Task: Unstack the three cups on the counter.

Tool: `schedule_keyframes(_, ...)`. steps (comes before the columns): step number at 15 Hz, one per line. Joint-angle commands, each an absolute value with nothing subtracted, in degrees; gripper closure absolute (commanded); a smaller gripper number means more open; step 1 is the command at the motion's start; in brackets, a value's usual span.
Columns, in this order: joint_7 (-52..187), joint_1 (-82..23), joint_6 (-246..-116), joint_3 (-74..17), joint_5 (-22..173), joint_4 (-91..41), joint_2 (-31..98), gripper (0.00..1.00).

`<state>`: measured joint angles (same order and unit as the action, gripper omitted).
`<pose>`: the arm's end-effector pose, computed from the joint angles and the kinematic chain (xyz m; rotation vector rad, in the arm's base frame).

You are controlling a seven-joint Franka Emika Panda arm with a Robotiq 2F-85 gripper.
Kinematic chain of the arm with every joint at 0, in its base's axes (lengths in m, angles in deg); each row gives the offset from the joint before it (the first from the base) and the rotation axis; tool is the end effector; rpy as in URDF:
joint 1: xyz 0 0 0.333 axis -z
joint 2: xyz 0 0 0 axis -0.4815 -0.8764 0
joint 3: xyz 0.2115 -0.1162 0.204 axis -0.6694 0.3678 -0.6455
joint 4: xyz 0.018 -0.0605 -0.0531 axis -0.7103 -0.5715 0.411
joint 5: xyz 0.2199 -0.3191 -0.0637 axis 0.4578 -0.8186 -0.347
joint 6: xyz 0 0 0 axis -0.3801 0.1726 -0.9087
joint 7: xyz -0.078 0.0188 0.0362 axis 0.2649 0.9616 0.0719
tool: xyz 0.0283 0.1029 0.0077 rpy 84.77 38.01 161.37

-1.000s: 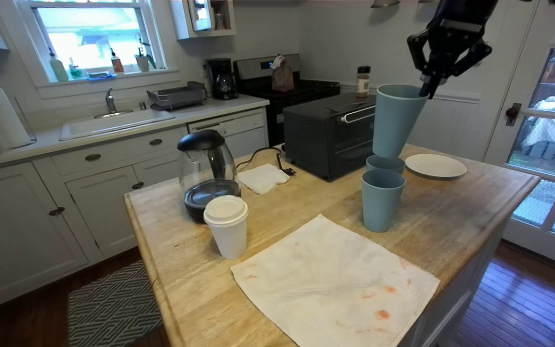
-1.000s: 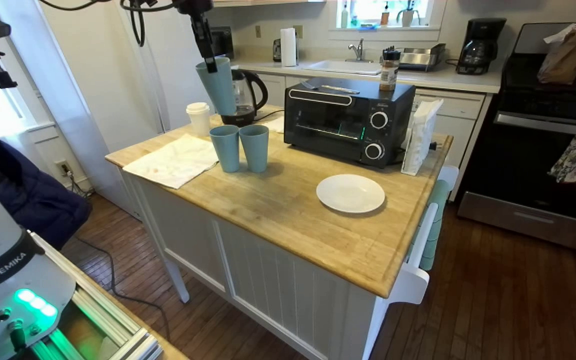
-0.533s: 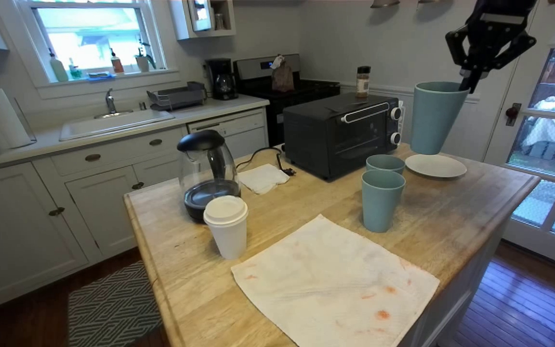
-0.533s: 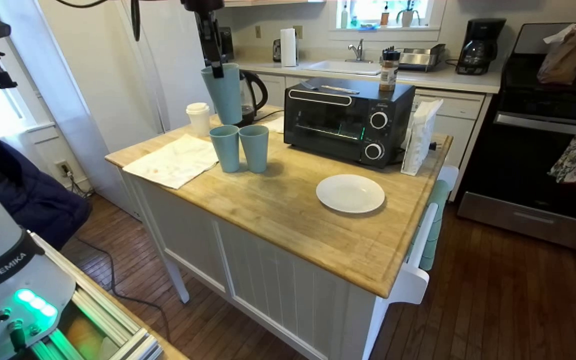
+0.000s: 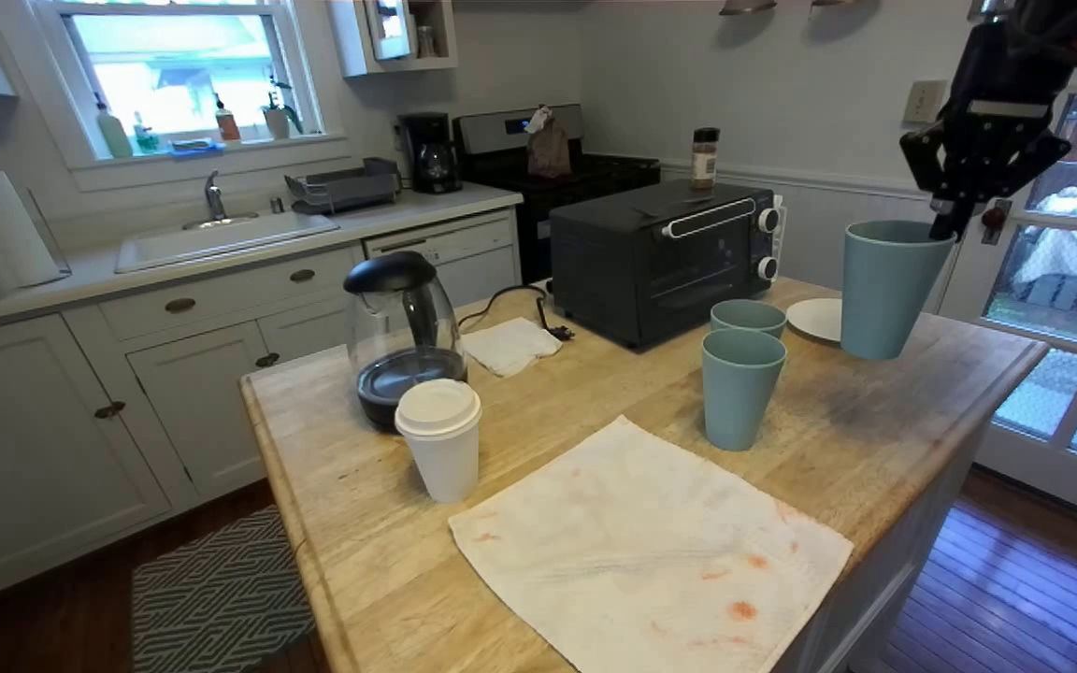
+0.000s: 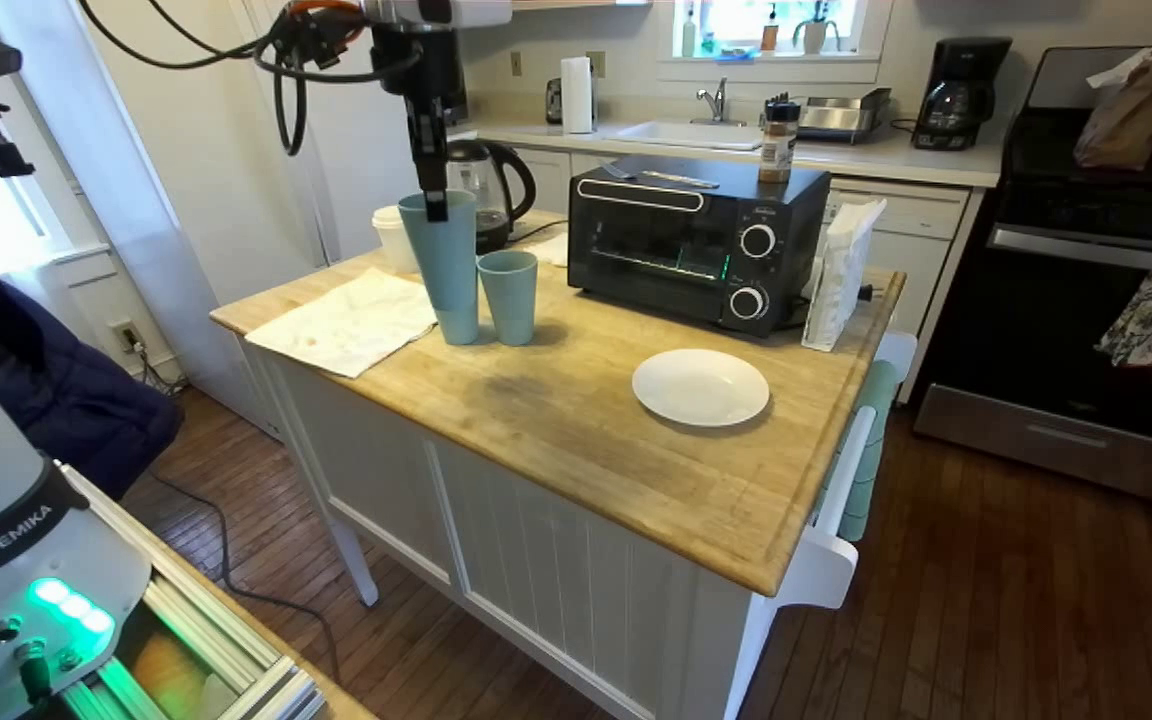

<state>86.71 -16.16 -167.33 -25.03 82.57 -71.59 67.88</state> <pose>0.4144 -0.1494 0.4244 -2.7942 1.1919 0.0093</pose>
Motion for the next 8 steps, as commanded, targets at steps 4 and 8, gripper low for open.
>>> schedule_keyframes(4, 82.3, -16.4, -177.9, -24.7, 83.3, -77.2, 64.6, 0.99)
schedule_keyframes(8, 79.8, -16.9, -181.6, -23.9, 85.9, -78.2, 61.5, 0.99)
